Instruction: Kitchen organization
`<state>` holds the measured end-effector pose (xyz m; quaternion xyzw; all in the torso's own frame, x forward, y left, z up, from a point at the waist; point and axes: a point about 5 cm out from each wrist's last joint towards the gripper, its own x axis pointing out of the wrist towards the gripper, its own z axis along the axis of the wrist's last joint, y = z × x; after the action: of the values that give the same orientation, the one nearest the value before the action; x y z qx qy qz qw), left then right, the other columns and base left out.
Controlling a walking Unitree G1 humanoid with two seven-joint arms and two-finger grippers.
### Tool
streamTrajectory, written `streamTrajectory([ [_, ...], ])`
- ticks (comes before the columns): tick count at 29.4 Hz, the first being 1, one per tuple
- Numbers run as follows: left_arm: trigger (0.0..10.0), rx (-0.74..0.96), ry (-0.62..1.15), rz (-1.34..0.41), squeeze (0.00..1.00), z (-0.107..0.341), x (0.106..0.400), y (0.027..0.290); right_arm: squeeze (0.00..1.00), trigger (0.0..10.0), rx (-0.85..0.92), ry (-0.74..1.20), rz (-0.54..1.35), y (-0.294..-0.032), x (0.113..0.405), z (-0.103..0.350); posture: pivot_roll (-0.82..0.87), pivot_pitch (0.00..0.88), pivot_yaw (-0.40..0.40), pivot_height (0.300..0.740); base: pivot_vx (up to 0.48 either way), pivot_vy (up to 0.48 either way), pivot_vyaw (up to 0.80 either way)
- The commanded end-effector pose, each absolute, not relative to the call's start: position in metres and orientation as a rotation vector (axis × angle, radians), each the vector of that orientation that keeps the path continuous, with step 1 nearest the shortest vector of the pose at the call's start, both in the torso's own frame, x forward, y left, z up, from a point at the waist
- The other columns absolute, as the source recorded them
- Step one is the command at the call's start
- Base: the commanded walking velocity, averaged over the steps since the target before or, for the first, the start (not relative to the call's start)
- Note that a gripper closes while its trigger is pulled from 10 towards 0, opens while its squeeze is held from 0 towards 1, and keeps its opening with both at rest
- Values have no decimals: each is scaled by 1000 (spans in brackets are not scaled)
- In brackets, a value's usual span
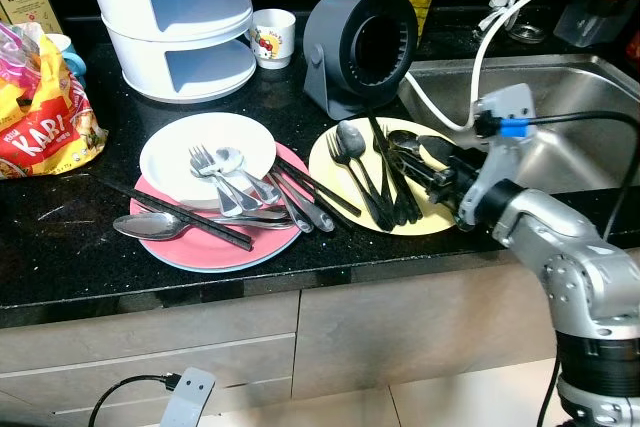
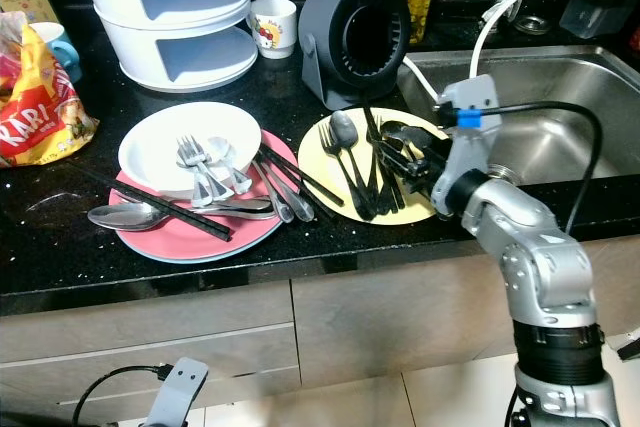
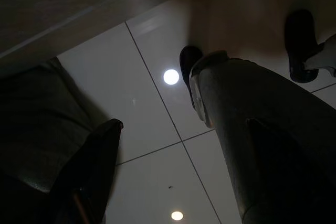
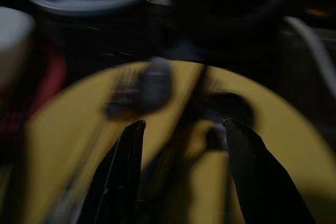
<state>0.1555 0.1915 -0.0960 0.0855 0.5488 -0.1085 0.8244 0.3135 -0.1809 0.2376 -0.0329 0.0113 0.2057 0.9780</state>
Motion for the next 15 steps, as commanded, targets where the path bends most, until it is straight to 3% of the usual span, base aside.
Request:
streamTrajectory([
  [1, 10000, 182, 1225, -240, 0, -102, 140, 192, 0, 10000, -127, 67, 331, -189, 318, 235, -13, 43, -27, 740, 0, 0, 0],
  [5, 10000, 173, 1229, -235, 0, -102, 139, 191, 0, 10000, -147, 93, 265, -195, 321, 236, -9, 51, -32, 740, 0, 0, 0],
  [15, 10000, 159, 1236, -231, 0, -104, 136, 189, 0, 10000, -90, 159, 302, -180, 318, 225, -9, 79, -35, 740, 0, 0, 0],
])
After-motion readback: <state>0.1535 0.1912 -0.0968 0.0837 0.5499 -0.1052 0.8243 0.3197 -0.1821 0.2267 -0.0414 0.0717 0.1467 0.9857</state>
